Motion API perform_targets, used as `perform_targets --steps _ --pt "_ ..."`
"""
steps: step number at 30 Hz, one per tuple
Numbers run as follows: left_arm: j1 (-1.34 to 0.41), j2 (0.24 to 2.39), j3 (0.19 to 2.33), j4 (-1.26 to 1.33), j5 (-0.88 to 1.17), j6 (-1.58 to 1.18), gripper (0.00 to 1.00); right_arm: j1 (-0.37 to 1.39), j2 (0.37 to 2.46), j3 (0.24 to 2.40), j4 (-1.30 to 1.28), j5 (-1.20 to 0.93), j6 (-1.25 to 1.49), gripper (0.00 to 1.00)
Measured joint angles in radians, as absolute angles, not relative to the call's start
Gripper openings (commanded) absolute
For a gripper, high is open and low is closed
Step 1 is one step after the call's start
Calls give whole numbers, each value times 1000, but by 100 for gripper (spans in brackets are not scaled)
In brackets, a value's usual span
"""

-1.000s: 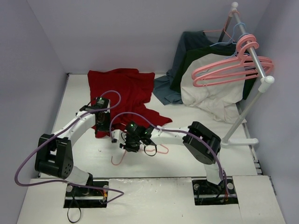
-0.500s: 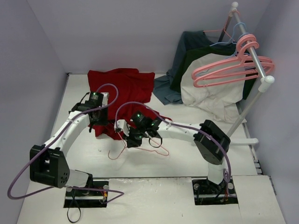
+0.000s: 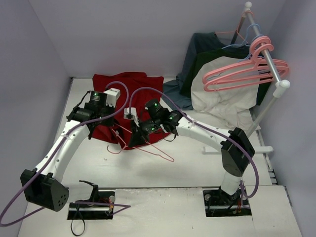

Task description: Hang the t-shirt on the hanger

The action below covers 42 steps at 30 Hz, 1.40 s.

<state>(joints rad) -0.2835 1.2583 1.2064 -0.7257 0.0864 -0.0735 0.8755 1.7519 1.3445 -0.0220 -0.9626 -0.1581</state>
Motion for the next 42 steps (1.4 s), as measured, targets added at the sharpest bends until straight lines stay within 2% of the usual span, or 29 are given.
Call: perform_targets --steps 7,21,27,37,42 --pt "-294 1196 1277 -774 118 17 0 843 1752 1411 -27 -1096 -120 0" --pt "-326 1121 1643 -879 457 54 0 708 1736 1576 -36 -1266 -70 0" --pt "-326 1096 1538 -890 427 68 0 691 1691 1589 -33 -1318 -60 0" --pt "-326 1137 1306 -877 378 23 0 690 1717 1401 -40 -1384 -106 0" --pt "-326 1093 1266 -817 393 -20 5 694 1746 1393 -40 -1416 -142 0"
